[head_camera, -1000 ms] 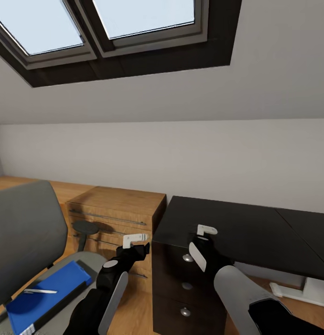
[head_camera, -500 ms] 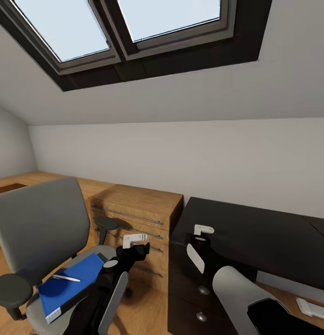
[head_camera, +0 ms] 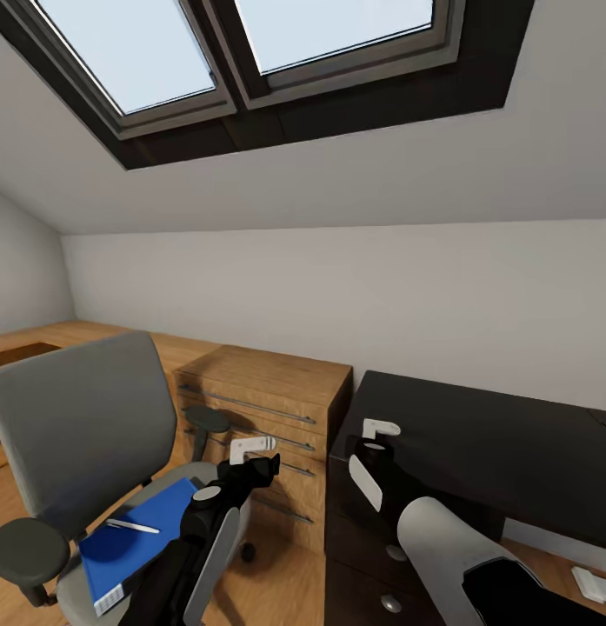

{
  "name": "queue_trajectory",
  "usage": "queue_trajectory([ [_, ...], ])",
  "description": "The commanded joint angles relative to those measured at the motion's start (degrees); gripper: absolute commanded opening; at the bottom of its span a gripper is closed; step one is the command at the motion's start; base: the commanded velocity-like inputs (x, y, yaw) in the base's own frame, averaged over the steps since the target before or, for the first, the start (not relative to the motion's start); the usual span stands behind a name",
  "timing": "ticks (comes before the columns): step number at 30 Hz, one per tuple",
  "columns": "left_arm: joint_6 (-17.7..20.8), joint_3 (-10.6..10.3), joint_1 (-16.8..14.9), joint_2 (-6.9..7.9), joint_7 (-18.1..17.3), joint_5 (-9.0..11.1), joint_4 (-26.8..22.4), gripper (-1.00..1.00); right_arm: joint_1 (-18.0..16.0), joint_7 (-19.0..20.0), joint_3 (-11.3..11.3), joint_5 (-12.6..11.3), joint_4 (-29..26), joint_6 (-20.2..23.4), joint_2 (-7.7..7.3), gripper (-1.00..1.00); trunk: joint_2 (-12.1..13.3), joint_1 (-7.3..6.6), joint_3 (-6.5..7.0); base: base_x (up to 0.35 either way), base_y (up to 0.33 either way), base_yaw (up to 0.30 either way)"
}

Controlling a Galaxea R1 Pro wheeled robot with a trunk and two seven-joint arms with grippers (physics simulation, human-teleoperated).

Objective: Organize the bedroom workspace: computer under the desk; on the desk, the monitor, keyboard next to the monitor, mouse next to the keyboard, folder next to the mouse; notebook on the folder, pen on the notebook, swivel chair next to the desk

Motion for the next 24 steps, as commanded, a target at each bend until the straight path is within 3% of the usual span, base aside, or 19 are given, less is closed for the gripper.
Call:
queue_trajectory([
  [1, 0.18, -0.08, -0.05, 0.01, 0.53, 0.57, -0.07, 1.0, -0.04, -0.25, 0.18, -0.14, -0.09, 0.35, 0.0, -1.0, -0.04, -0.01, -0.07, 0.0, 0.0, 0.0],
  [5, 0.18, -0.08, -0.05, 0.01, 0.5, 0.56, -0.07, 1.0, -0.04, -0.28, 0.14, -0.1, -0.1, 0.35, 0.0, -1.0, -0.04, -0.01, -0.07, 0.032, 0.0, 0.0],
  [12, 0.18, -0.08, -0.05, 0.01, 0.53, 0.52, -0.07, 1.0, -0.04, -0.01, 0.01, -0.1, 0.07, 0.39, 0.0, -1.0, -0.04, -0.01, -0.07, 0.244, 0.0, 0.0],
  [24, 0.18, -0.08, -0.07, 0.01, 0.7, 0.52, -0.16, 1.0, -0.04, -0.14, -0.05, -0.29, 0.58, 1.08, 0.0, -1.0, -0.04, -0.01, -0.07, 0.021, 0.0, 0.0],
])
